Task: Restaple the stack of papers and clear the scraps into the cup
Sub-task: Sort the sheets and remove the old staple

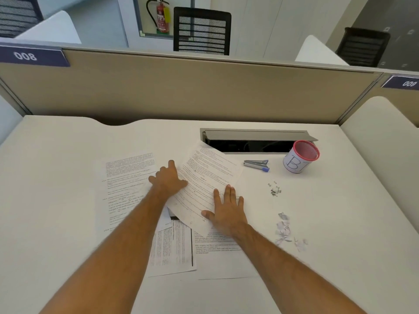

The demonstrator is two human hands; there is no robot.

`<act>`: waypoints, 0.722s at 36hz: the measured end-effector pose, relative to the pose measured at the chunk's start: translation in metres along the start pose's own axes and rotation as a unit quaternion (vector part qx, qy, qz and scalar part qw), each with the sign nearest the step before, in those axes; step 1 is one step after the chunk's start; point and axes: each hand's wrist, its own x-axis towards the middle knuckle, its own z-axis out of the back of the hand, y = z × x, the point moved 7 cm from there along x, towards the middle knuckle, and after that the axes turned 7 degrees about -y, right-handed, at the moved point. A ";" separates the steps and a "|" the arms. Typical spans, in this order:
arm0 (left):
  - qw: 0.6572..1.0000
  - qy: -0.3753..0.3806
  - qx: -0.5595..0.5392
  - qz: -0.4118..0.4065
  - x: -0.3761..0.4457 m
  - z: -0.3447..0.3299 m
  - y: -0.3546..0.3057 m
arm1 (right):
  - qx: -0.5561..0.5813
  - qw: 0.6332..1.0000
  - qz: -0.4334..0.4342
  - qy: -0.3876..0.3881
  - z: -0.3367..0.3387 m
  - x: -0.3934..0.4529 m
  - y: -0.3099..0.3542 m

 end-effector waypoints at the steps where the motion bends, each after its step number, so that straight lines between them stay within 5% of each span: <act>1: 1.000 0.004 -0.021 0.004 0.001 0.000 0.001 | 0.001 1.000 -0.001 0.000 0.000 0.000 0.000; 10: 0.979 0.008 -0.200 0.031 -0.002 0.010 0.000 | 0.011 1.000 -0.001 0.003 0.003 0.002 -0.001; 17: 0.974 0.008 -0.225 0.038 -0.027 0.021 0.008 | 0.106 0.994 -0.022 -0.028 0.017 -0.002 -0.009; 26: 0.937 -0.026 -0.347 0.034 -0.086 0.009 0.028 | 0.362 0.898 -0.164 -0.190 0.043 -0.030 -0.036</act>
